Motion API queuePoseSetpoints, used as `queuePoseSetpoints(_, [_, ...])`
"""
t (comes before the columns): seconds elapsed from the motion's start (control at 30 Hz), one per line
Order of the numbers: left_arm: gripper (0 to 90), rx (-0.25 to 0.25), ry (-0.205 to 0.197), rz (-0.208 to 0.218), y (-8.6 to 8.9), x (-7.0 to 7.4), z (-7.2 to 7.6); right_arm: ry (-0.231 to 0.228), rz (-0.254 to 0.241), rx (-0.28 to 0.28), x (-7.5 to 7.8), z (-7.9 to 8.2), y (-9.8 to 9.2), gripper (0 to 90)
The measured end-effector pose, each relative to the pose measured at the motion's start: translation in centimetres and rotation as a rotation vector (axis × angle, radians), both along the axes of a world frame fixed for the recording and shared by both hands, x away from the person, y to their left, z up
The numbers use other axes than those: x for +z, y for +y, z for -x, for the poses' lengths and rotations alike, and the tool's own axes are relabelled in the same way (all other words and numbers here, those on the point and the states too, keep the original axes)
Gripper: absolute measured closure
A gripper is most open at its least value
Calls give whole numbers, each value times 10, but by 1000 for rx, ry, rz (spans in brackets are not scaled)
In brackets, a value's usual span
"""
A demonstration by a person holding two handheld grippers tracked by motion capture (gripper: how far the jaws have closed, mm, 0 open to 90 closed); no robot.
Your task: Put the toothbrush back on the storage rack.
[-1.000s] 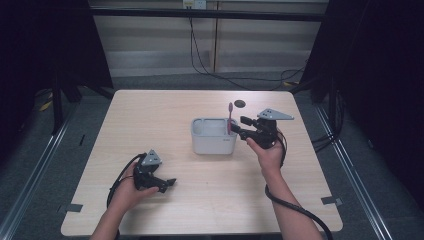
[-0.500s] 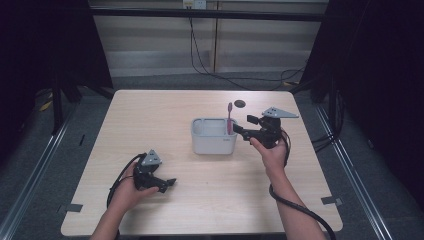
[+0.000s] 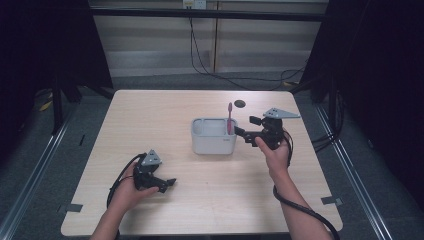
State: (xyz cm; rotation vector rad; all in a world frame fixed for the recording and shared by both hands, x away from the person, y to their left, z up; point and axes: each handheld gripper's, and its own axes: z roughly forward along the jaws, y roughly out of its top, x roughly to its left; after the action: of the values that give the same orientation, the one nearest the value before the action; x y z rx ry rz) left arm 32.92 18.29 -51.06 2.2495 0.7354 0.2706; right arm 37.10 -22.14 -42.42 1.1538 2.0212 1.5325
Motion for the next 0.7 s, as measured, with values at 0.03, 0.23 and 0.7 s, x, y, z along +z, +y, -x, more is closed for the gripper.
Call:
queuePoseSetpoints(0.03, [54,2,-1,-1,0,0,0,1,1,5,1,1,0,158])
queuePoseSetpoints(0.23, [54,-1,-1,0,0,0,0,5,27,29,2,4,-1,158])
queuePoseSetpoints(0.7, [54,2,-1,-3,0,0,0,26,58,54,0,11,-9,158])
